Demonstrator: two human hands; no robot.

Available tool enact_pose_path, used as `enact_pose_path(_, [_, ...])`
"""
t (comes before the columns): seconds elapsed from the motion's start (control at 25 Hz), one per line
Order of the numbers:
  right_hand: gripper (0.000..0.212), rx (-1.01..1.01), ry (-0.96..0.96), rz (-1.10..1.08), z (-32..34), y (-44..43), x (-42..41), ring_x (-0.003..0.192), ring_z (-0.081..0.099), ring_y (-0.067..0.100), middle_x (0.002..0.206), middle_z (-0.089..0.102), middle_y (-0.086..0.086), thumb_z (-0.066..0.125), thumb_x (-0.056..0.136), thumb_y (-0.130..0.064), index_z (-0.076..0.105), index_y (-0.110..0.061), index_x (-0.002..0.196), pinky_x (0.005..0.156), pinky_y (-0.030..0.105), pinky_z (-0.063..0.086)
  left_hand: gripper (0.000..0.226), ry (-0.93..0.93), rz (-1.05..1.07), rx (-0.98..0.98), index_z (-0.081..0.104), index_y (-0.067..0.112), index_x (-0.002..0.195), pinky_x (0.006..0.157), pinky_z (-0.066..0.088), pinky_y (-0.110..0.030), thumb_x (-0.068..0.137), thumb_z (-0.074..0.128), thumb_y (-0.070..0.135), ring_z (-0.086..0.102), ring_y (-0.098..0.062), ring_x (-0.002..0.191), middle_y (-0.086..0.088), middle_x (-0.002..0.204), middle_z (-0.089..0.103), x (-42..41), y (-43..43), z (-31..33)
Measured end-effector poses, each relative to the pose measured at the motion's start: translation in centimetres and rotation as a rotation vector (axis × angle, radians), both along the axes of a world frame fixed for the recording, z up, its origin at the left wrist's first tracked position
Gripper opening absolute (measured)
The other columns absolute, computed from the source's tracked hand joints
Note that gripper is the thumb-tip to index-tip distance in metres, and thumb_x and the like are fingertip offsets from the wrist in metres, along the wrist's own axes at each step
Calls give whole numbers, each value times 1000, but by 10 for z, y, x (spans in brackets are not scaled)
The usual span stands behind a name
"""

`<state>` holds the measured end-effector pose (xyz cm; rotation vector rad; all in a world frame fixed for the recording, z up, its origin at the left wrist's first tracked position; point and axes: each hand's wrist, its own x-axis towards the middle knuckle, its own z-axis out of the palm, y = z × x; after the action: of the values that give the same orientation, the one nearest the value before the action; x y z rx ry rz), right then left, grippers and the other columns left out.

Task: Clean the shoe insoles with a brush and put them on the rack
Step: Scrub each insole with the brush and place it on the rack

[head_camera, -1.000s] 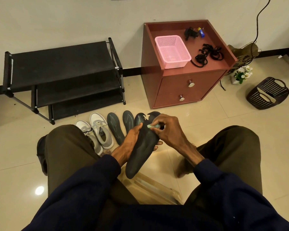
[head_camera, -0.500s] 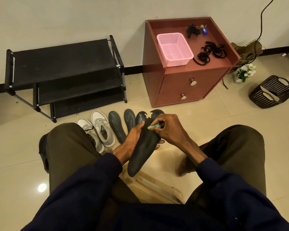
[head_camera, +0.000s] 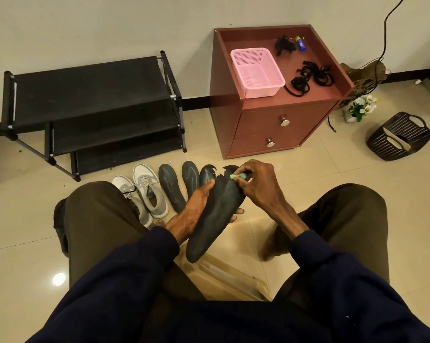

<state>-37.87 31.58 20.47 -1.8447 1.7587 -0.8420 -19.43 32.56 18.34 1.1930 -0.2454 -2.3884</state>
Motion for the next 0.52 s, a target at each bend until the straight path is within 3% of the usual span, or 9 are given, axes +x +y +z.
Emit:
enact_pose_path(0.16, [9,123,-5,190,4,10,14,77,66,7,88,72,-4,84,82,-15,81,-14,90,70,23,59,57,-27,19,-63,56,6,134,72,62,-46,104,39,52,75,-38,87,-24,110,74,3,2,4])
enact_pose_path(0.32, [9,-33,133,9,2,0,-3,75,61,9,87,70,0,81,81,-9,79,-14,89,68,29,57,62,-24,36,-50,52,6,138,75,62,-47,102,41,56,73,-42,95,-27,121,69,2,0,5])
enact_pose_path(0.52, [10,158,58,237,4,11,12,78,66,9,92,72,0,83,82,-13,81,-12,92,67,24,61,51,-40,52,-101,59,10,126,78,61,-50,105,40,52,77,-34,83,-17,98,78,1,2,4])
